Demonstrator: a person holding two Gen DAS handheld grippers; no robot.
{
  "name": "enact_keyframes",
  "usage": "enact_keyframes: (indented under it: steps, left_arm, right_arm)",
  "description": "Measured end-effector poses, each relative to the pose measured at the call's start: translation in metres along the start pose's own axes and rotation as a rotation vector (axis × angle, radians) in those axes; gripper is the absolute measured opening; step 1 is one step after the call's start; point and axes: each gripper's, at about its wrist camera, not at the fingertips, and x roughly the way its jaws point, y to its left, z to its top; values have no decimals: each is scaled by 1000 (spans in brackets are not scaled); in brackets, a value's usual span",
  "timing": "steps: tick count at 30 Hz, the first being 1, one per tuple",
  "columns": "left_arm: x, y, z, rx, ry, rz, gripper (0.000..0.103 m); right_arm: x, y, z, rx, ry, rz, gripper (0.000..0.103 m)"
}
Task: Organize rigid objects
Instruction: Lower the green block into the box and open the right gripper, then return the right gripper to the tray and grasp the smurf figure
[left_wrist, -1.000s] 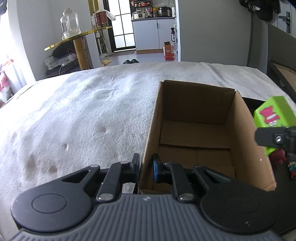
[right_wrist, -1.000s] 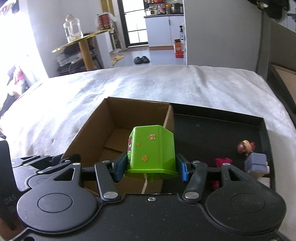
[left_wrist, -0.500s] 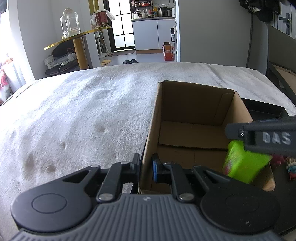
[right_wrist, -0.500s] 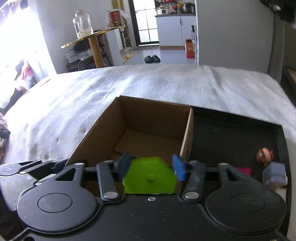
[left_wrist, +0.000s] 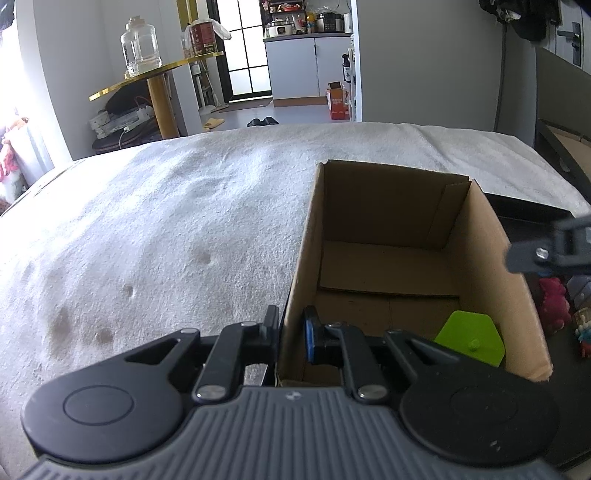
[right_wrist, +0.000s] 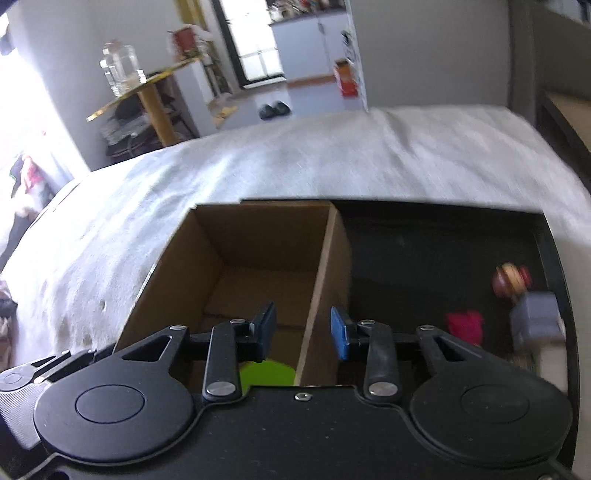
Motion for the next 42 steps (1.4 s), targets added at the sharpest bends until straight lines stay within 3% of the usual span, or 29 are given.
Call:
enact_keyframes:
  steps: [6,9,19,25,32,42]
  left_arm:
    - [-1,2,0,-2,5,-1,13]
    - [-2,-1,1,-4,4,4,13]
    - [0,-4,2,-1,4,19,14]
    - [1,-5,4,7,10,28,14]
    - [0,-9,4,18,15,53,15]
    - [2,-14,6,26,25,78,16]
  right_arm:
    - [-17,-18,-9,74,20,-30,37]
    - [-23,-25,-12,69,23,-55,43]
    - [-29,-55,-37,-7,51,-151,47]
    - [-32,-76,-44,45,47,-167,56]
    - [-30,-100,-51,34,15,-232,56]
    - [-21,-125,-55,72,3,-235,52]
